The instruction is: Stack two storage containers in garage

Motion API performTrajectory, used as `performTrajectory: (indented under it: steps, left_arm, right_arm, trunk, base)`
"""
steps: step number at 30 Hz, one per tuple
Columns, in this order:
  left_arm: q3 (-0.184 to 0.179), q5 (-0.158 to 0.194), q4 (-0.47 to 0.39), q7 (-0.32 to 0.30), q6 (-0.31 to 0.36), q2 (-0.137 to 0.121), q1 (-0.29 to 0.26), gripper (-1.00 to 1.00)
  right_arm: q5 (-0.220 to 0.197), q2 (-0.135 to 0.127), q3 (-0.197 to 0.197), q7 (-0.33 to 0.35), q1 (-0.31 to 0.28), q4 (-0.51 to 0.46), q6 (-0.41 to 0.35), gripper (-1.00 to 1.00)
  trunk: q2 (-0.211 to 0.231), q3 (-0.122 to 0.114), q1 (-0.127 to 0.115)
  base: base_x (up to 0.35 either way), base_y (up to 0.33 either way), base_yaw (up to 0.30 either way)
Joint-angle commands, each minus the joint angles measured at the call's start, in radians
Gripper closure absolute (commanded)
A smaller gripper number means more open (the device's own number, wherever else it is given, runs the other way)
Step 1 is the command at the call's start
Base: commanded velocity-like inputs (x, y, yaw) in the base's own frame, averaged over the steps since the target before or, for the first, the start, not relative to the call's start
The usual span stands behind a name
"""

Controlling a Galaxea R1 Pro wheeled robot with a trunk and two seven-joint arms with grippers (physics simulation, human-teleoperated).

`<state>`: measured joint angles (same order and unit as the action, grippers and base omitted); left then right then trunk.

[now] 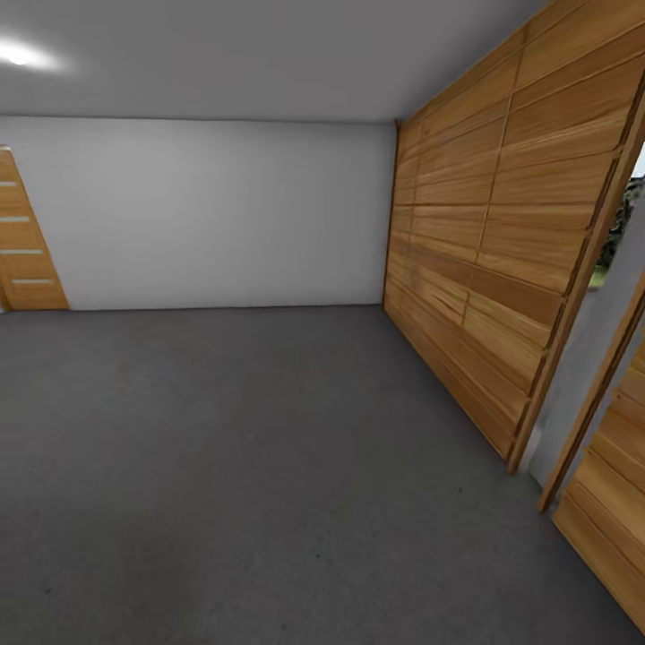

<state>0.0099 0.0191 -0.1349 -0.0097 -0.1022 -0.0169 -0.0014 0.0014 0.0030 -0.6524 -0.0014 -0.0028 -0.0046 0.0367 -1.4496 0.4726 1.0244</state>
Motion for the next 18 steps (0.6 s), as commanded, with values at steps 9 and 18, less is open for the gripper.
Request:
performTrajectory:
  steps: [9, 18]
  left_arm:
    - [0.001, 0.002, 0.0, -0.001, -0.002, 0.0, 0.0, -1.0]
    - [0.001, 0.002, 0.0, -0.001, -0.002, 0.0, 0.0, -1.0]
  right_arm:
    - [-0.001, 0.0, 0.0, 0.0, 0.0, 0.001, 0.005, -1.0]
    - [-0.001, 0.0, 0.0, 0.0, 0.0, 0.001, 0.005, -1.0]
  trunk:
    - [0.0, 0.004, 0.001]
    - [0.0, 0.007, 0.001]
  base:
    - [0.322, 0.0, 0.265]
    - [0.322, 0.0, 0.265]
